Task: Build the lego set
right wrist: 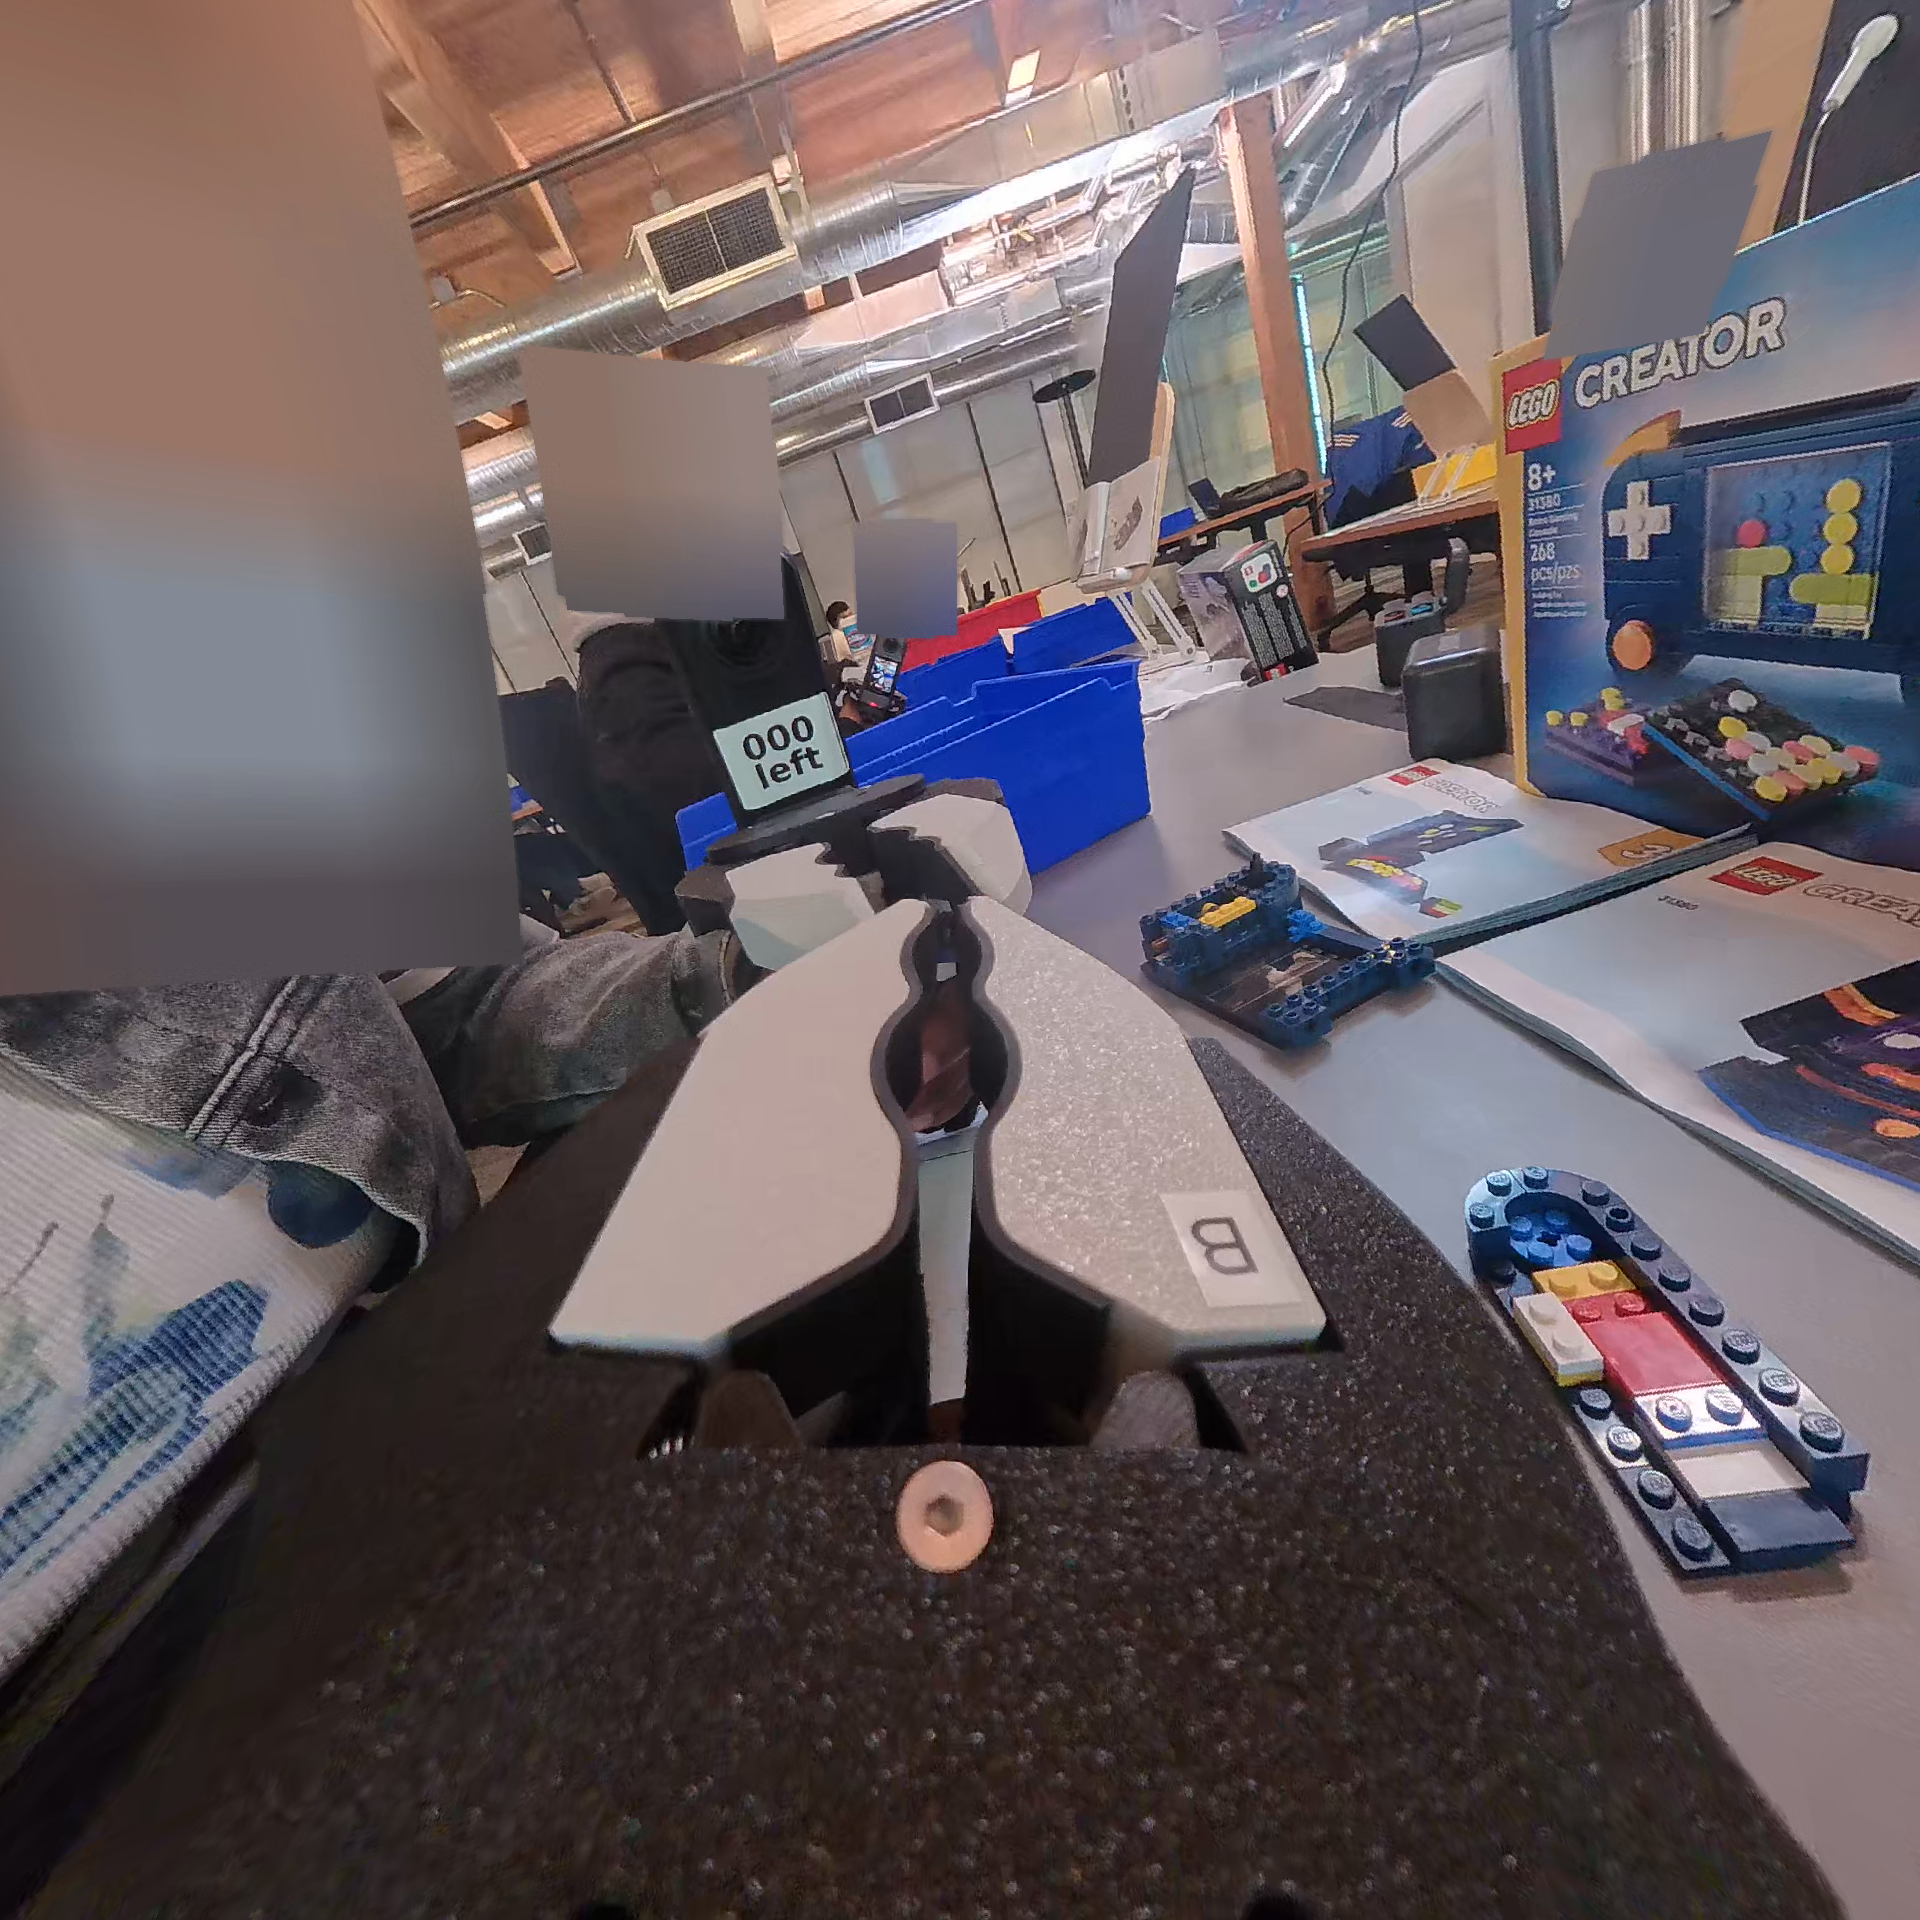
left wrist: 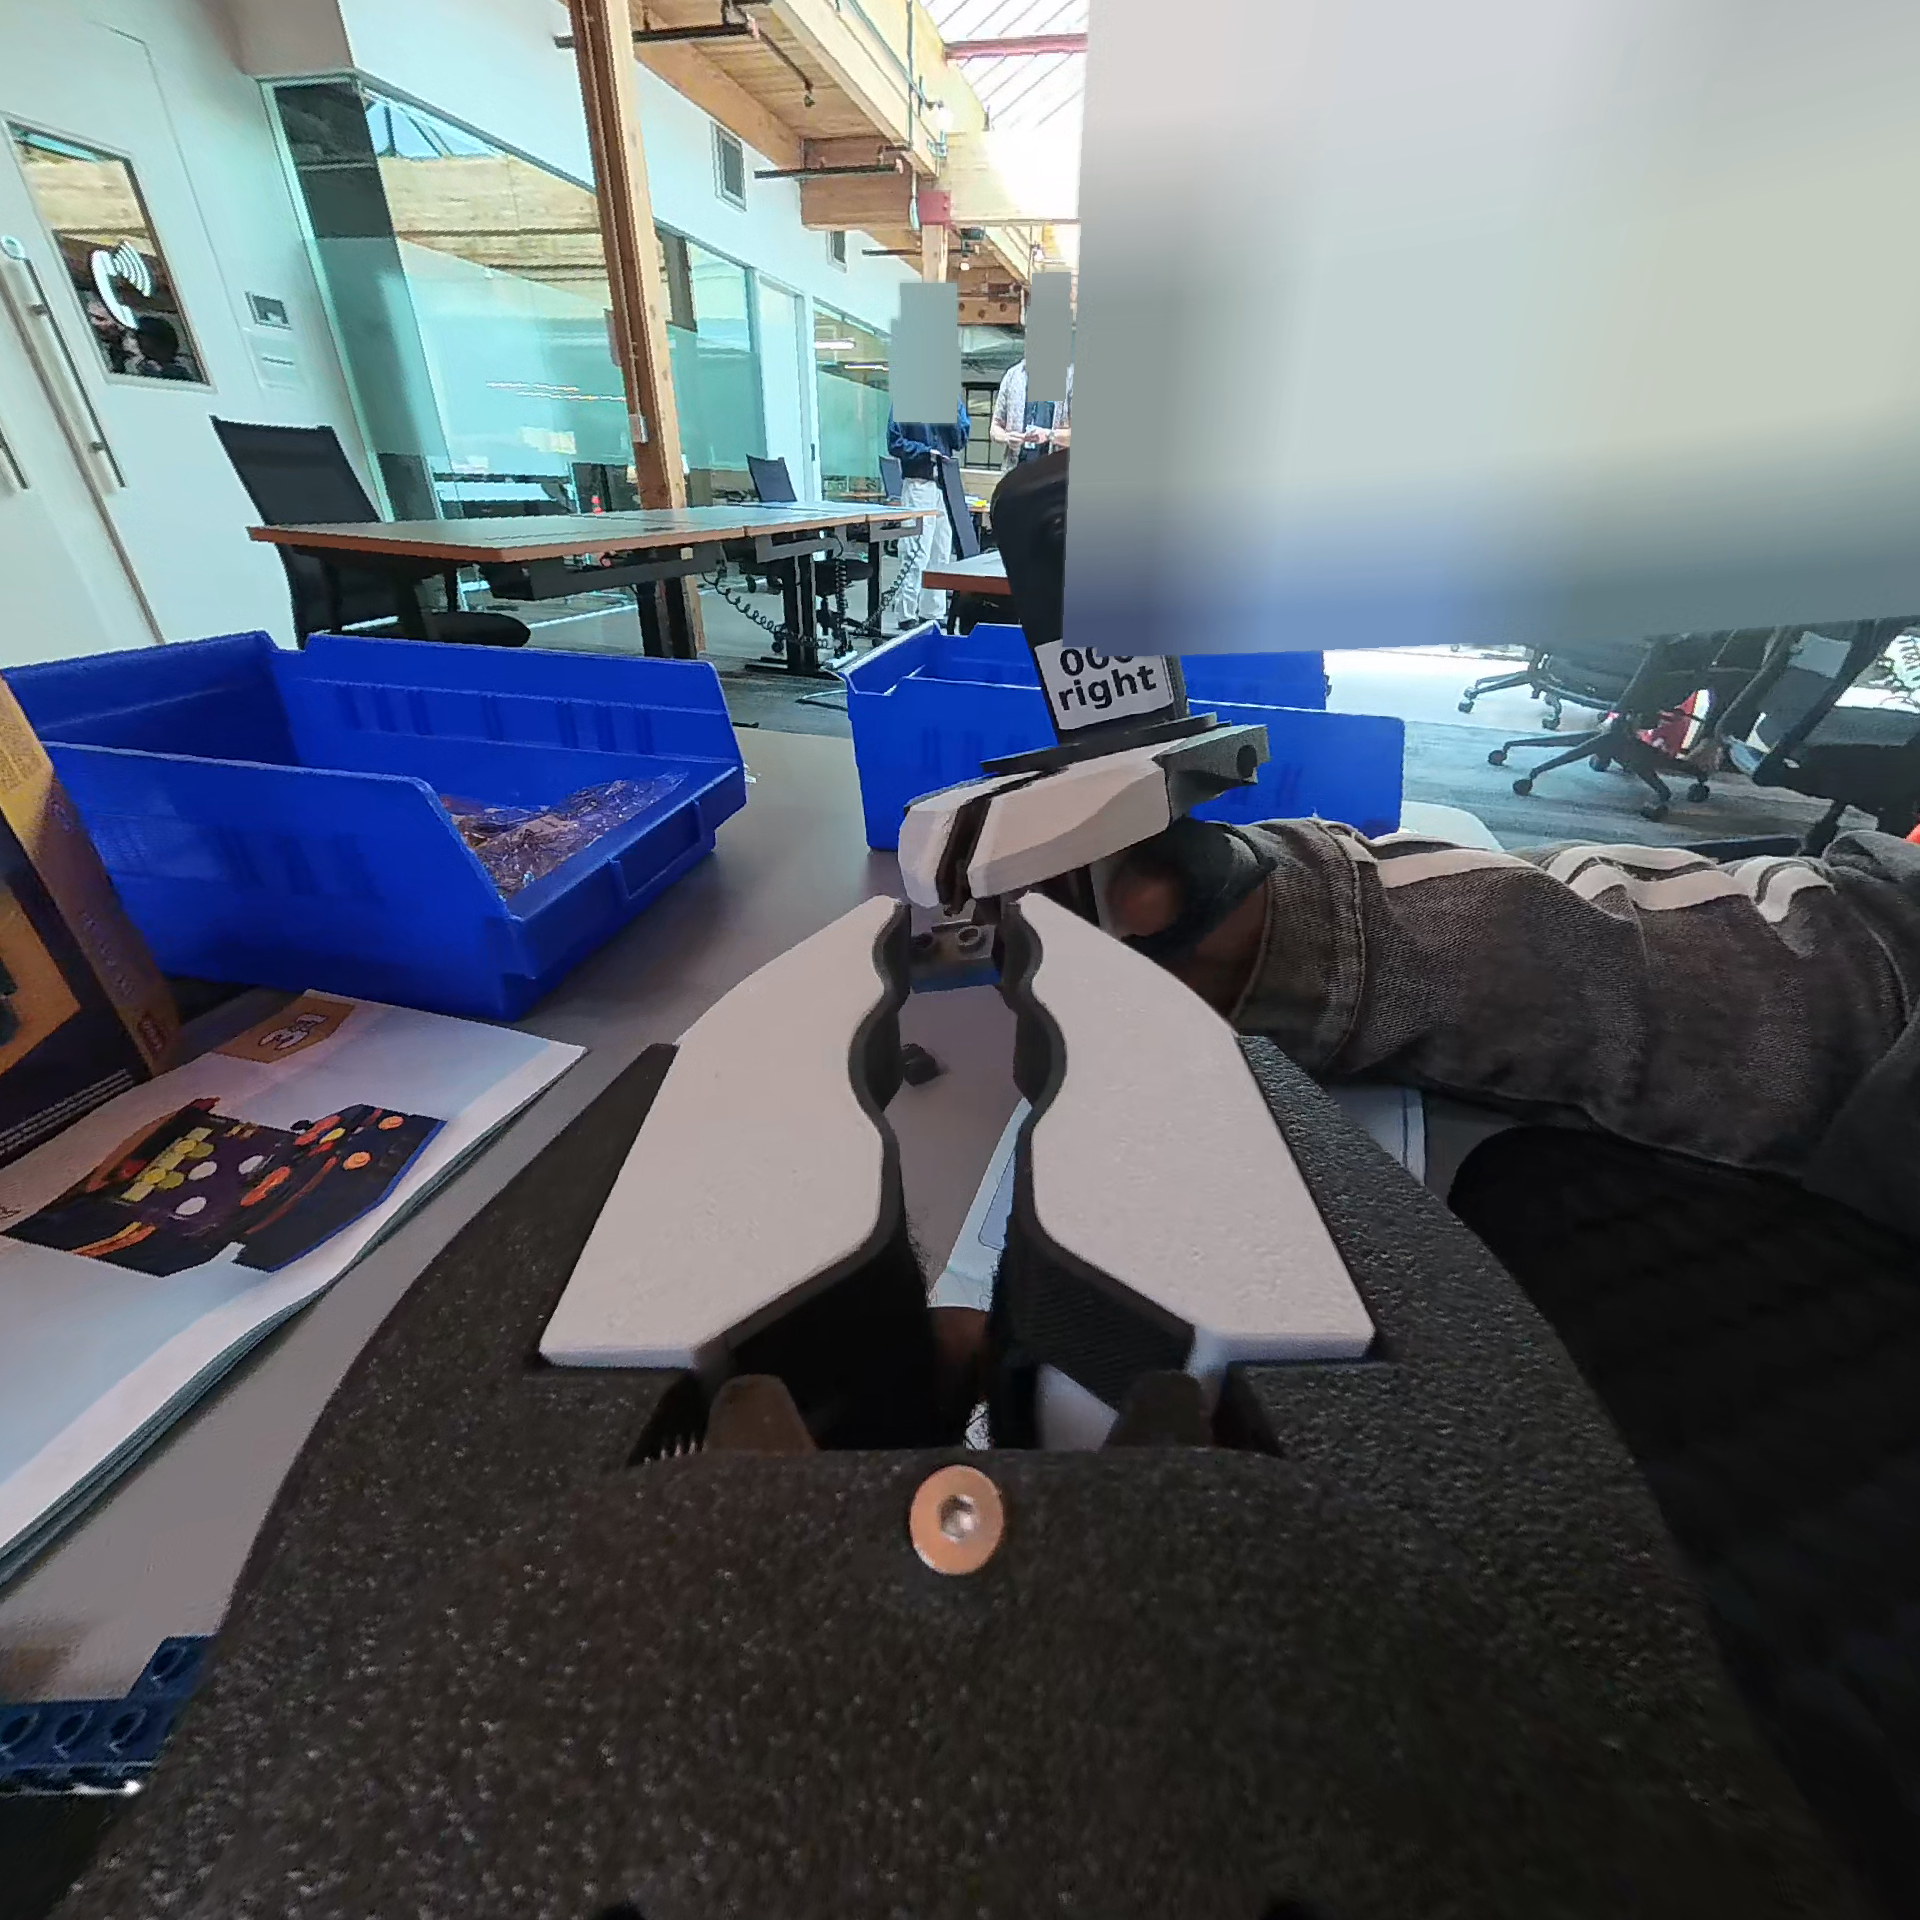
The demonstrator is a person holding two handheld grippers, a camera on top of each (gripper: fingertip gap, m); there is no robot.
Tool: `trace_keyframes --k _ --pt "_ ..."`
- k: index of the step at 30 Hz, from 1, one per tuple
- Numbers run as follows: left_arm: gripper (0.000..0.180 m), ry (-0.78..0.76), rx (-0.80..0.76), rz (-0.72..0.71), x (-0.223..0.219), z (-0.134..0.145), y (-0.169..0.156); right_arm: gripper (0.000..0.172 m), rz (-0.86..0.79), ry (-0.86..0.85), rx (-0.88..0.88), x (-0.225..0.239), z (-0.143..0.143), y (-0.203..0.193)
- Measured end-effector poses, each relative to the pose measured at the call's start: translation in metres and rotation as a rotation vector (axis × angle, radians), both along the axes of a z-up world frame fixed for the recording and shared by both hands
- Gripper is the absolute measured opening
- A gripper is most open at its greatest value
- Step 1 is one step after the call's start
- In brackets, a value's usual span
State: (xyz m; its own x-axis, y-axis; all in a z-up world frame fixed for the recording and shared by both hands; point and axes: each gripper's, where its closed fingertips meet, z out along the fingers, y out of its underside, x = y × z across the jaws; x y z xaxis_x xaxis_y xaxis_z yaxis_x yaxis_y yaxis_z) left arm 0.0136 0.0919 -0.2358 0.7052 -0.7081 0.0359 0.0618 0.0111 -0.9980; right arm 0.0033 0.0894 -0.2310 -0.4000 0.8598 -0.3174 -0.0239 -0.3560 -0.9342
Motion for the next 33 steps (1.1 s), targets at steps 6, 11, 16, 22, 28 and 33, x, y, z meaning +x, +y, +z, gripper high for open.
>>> trace_keyframes --k 6,11,16,22,28,33 --pt "0.016 -0.012 0.002 -0.026 0.004 0.004 -0.005 0.002 0.027 0.0 0.025 0.003 0.003 -0.005" --pt "0.016 0.015 -0.01 -0.063 0.014 0.001 -0.009 0.002 0.07 -0.092 0.137 0.014 -0.002 -0.009" --pt "0.017 0.009 0.008 -0.05 0.012 0.003 -0.009 0.002 0.057 -0.096 0.141 0.013 -0.003 -0.008" --pt "0.018 0.032 0.008 -0.065 0.014 -0.001 -0.01 0.002 0.062 -0.091 0.14 0.012 -0.004 -0.01" --pt "0.022 0.048 0.022 -0.081 0.018 0.001 -0.013 0.002 0.079 -0.015 0.14 0.016 0.006 -0.013" --pt "0.017 -0.01 0.005 -0.094 0.015 0.007 -0.014 0.002 0.082 0.005 0.146 0.016 0.009 -0.015"
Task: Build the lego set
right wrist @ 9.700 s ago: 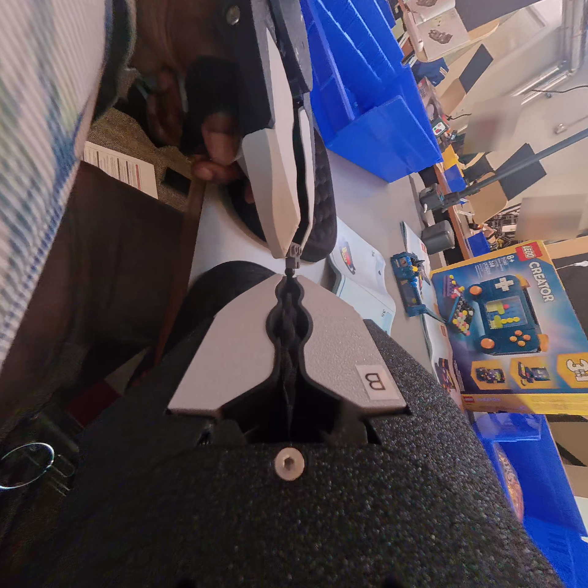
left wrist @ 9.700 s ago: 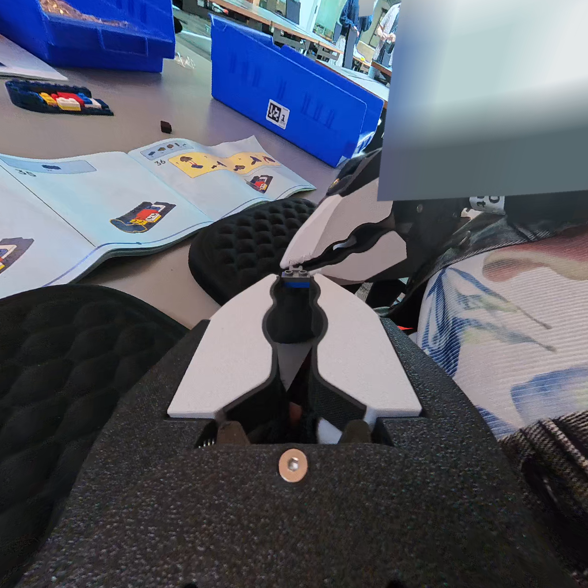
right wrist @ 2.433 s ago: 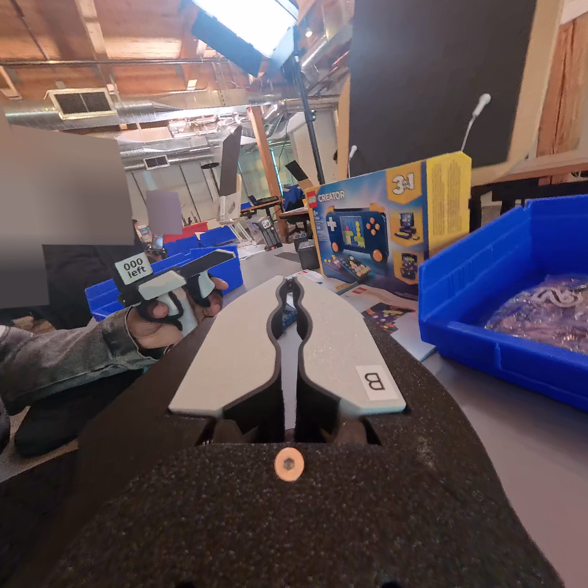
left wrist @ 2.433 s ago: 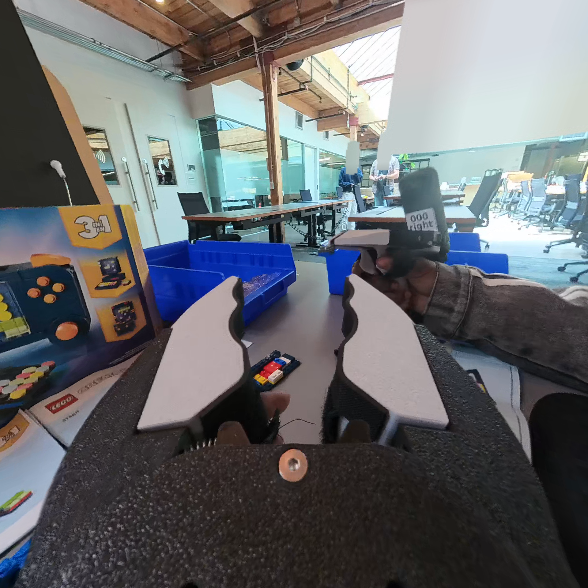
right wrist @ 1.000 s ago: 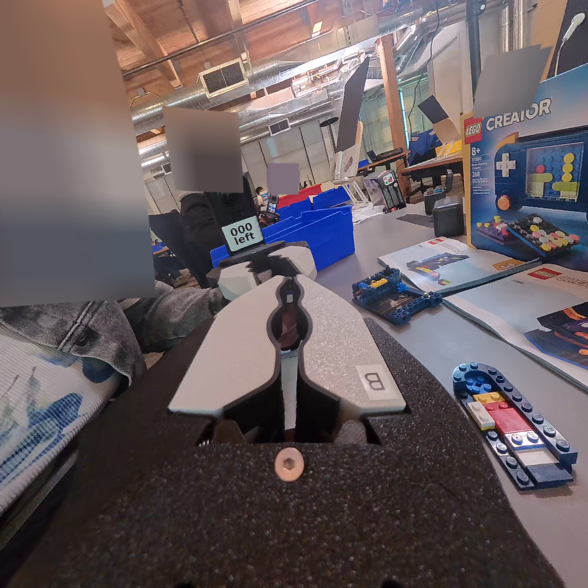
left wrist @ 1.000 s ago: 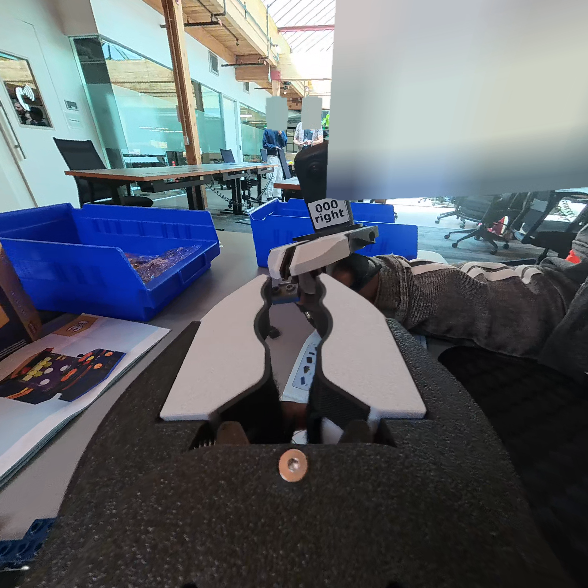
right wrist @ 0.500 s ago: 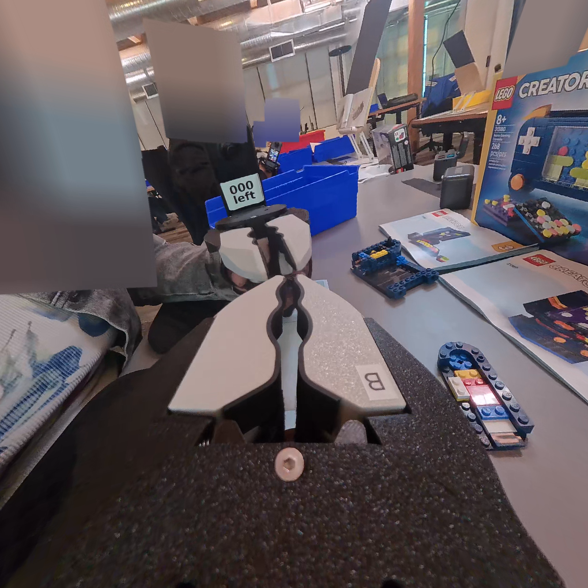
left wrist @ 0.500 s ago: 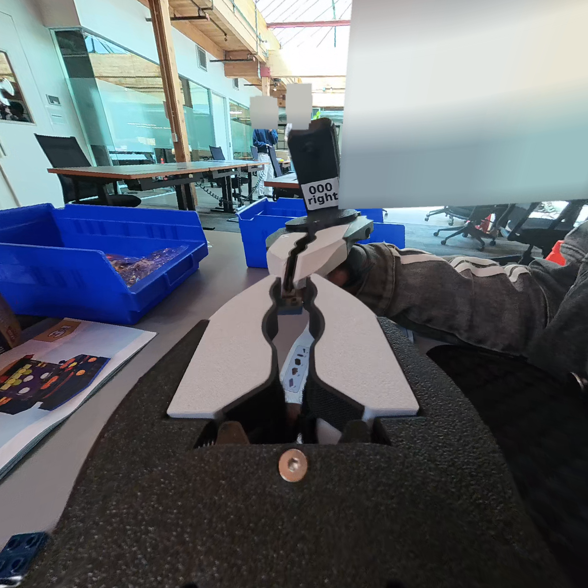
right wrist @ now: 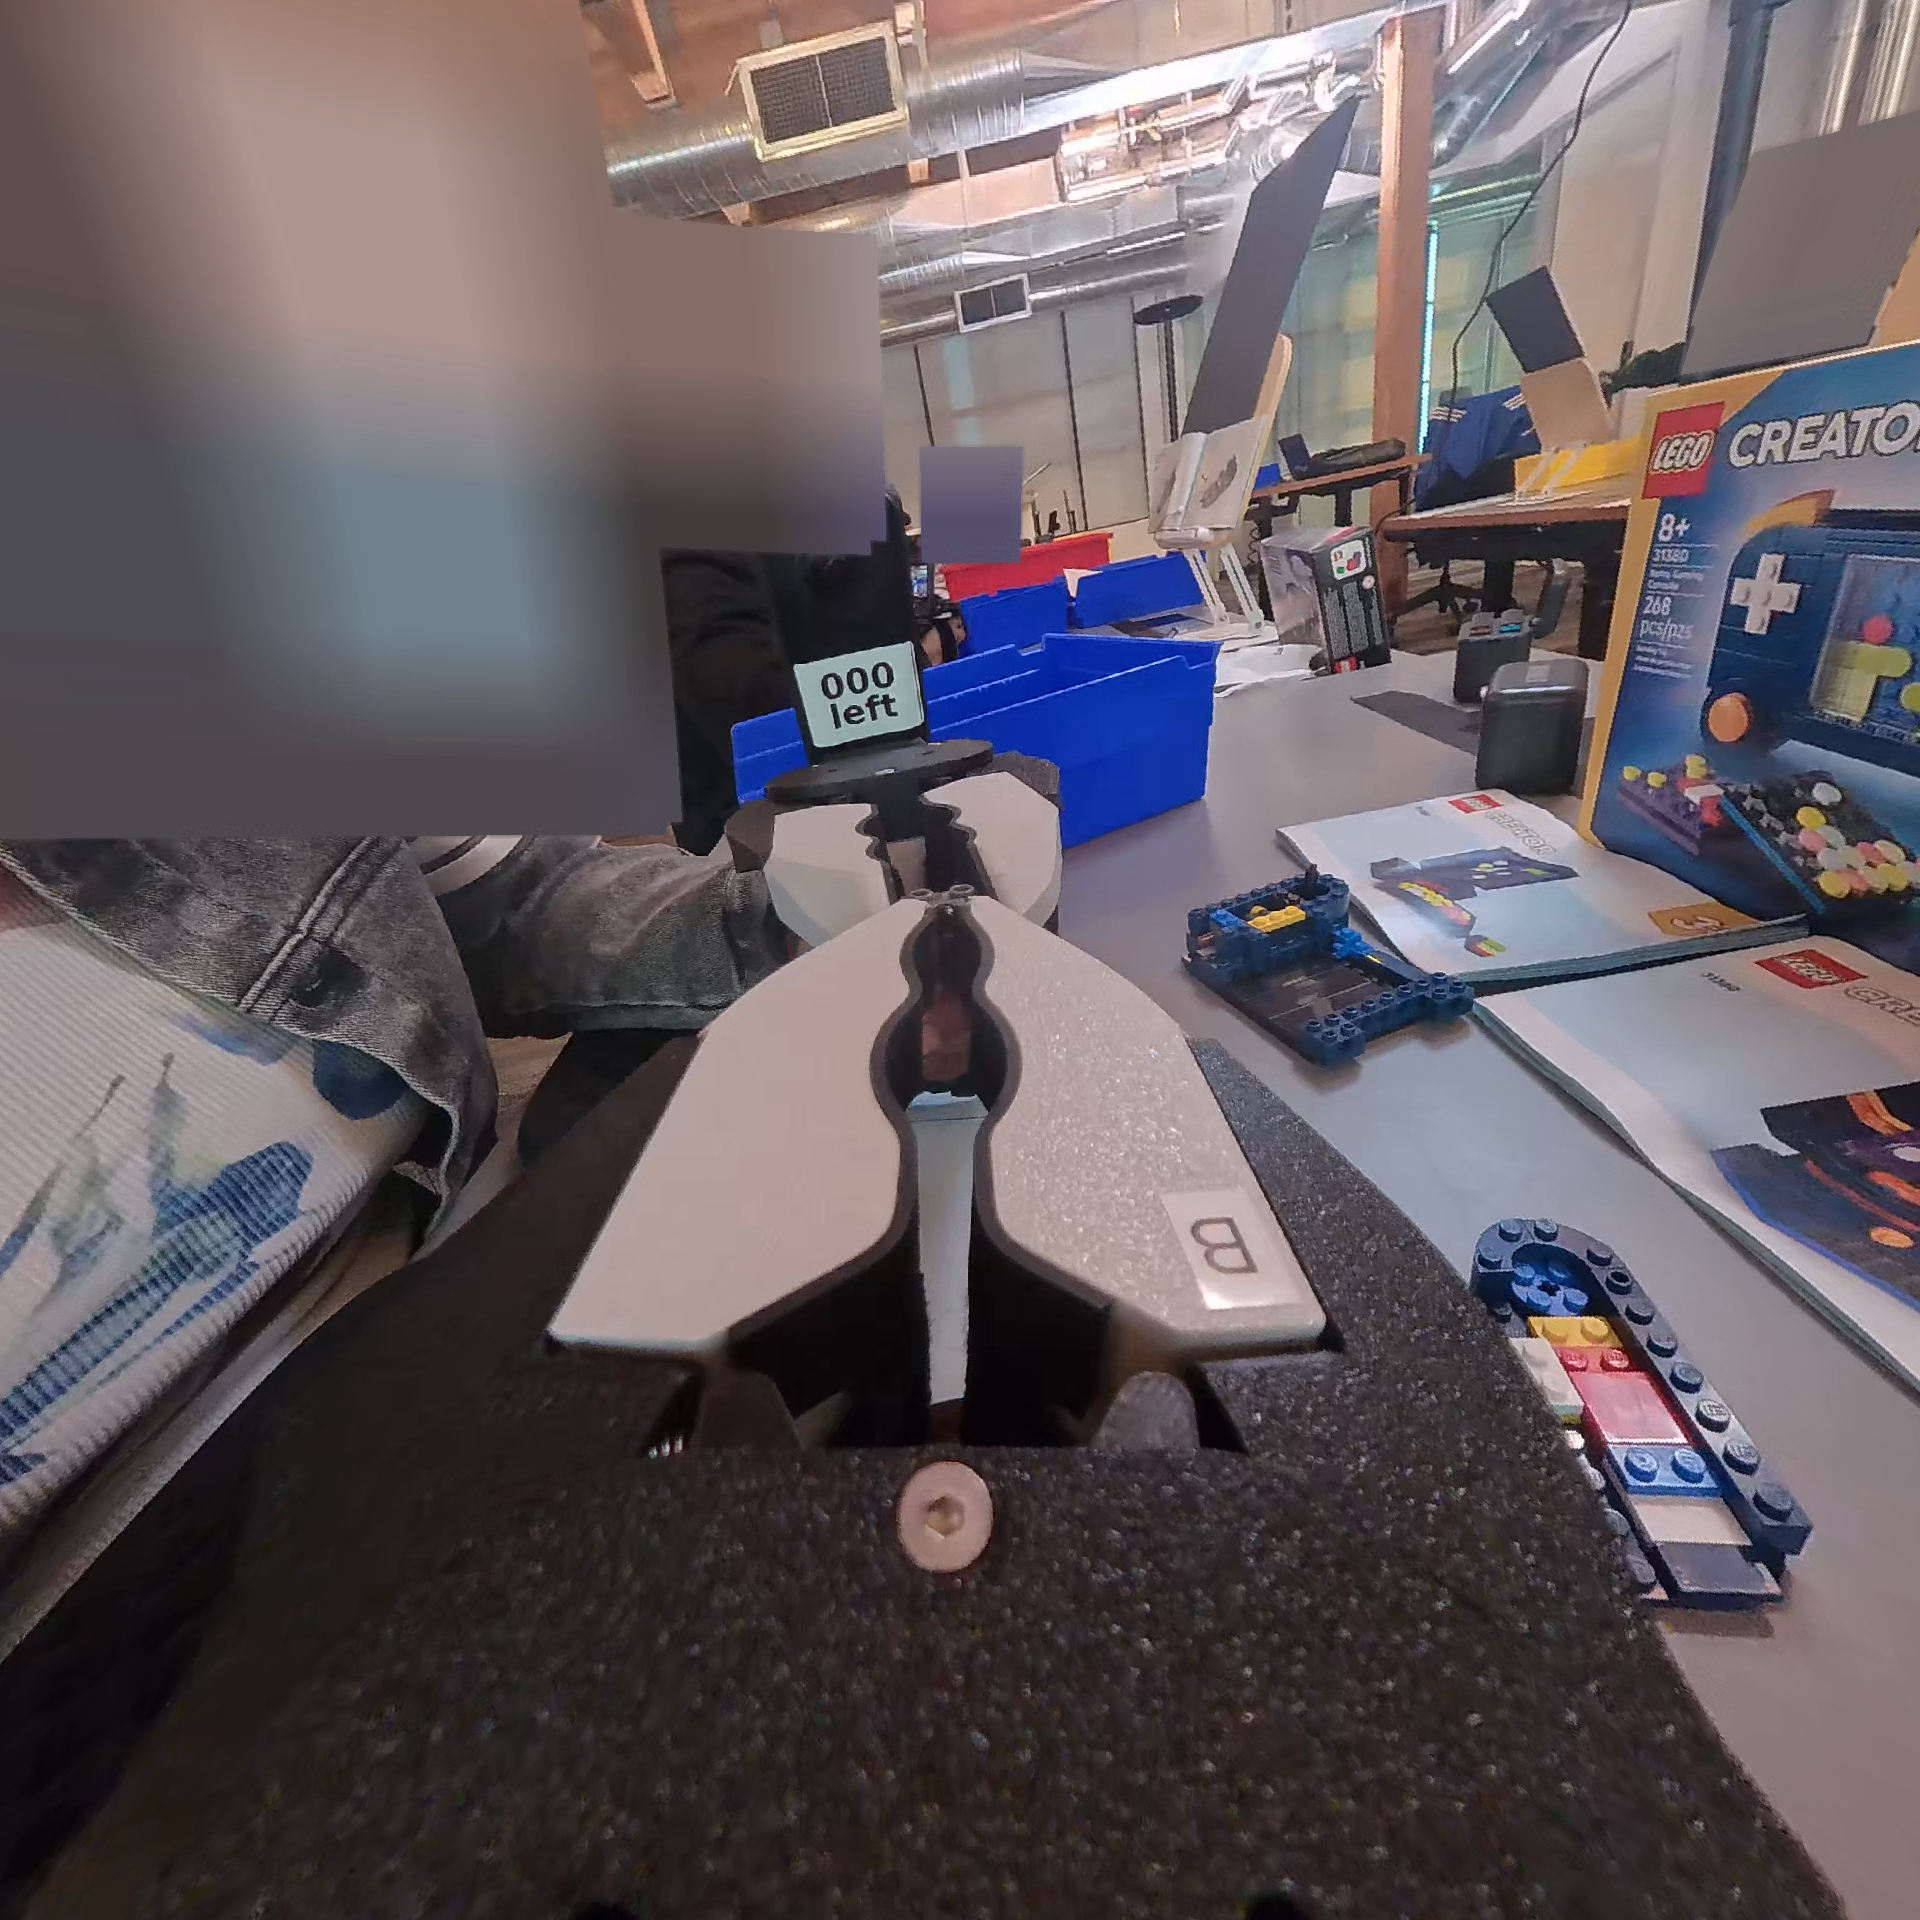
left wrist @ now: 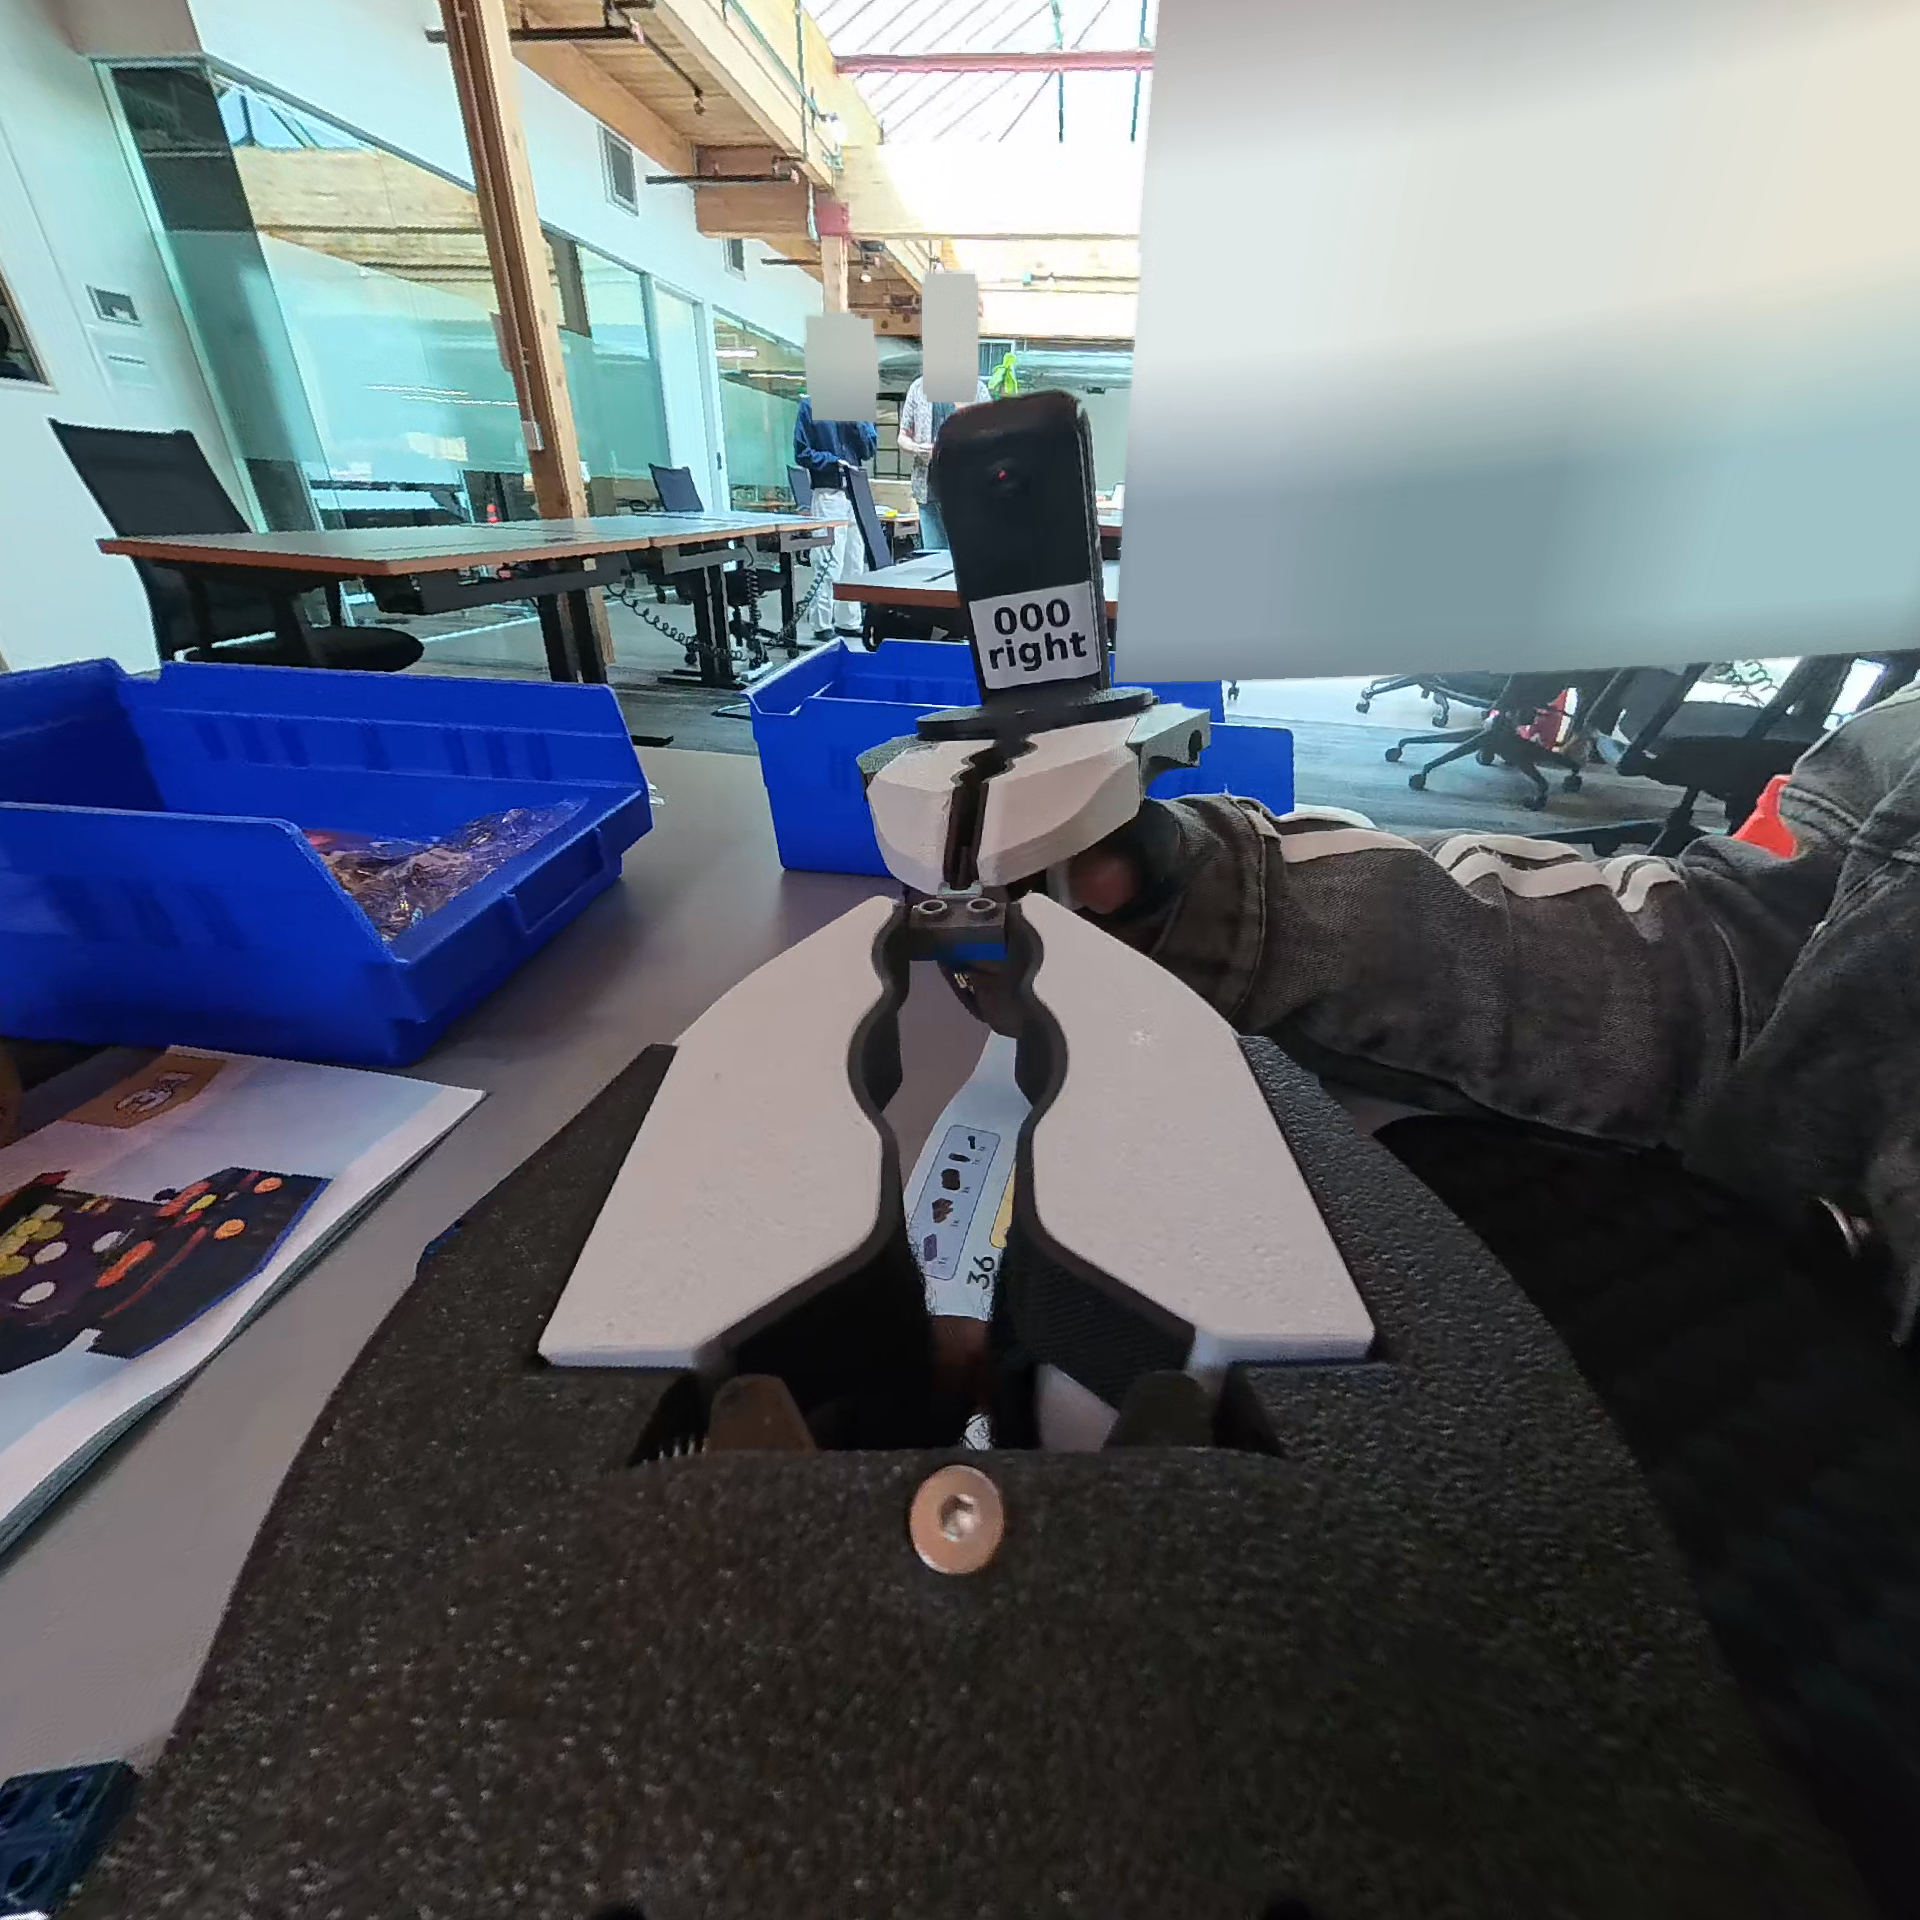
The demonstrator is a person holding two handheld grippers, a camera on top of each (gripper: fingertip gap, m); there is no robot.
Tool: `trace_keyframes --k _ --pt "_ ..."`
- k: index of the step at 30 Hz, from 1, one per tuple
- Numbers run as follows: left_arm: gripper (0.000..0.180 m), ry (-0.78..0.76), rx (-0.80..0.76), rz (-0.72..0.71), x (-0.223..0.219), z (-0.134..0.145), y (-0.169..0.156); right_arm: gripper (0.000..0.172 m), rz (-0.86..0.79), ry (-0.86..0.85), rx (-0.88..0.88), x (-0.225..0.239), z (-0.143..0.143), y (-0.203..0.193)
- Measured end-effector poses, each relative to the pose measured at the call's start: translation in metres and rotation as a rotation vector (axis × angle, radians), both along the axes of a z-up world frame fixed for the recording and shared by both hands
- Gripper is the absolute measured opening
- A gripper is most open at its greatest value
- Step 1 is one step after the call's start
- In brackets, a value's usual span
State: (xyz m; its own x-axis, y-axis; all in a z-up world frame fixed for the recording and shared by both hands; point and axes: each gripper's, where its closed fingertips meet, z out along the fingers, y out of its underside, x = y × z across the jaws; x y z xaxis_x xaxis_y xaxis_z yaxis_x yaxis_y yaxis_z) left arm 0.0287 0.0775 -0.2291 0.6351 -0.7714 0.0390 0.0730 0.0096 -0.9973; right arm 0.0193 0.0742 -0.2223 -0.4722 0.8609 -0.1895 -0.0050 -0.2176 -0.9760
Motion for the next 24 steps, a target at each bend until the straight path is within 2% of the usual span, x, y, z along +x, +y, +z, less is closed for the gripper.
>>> trace_keyframes --k 5,10,13,17,24 --pt "0.016 -0.057 0.033 -0.008 0.0 0.011 -0.004 0.002 0.039 0.066 -0.082 0.001 0.01 -0.004" --pt "0.016 -0.192 0.134 0.016 -0.007 0.035 -0.01 0.002 0.126 0.216 -0.411 -0.004 0.032 -0.01" --pt "0.016 -0.234 0.159 0.023 -0.009 0.041 -0.012 0.003 0.16 0.26 -0.512 -0.006 0.036 -0.012" --pt "0.016 -0.268 0.148 0.011 -0.009 0.043 -0.013 0.003 0.131 0.265 -0.469 -0.005 0.038 -0.012" --pt "0.023 -0.092 0.082 -0.015 -0.007 0.03 -0.012 0.002 0.032 0.158 -0.191 -0.002 0.032 -0.011"
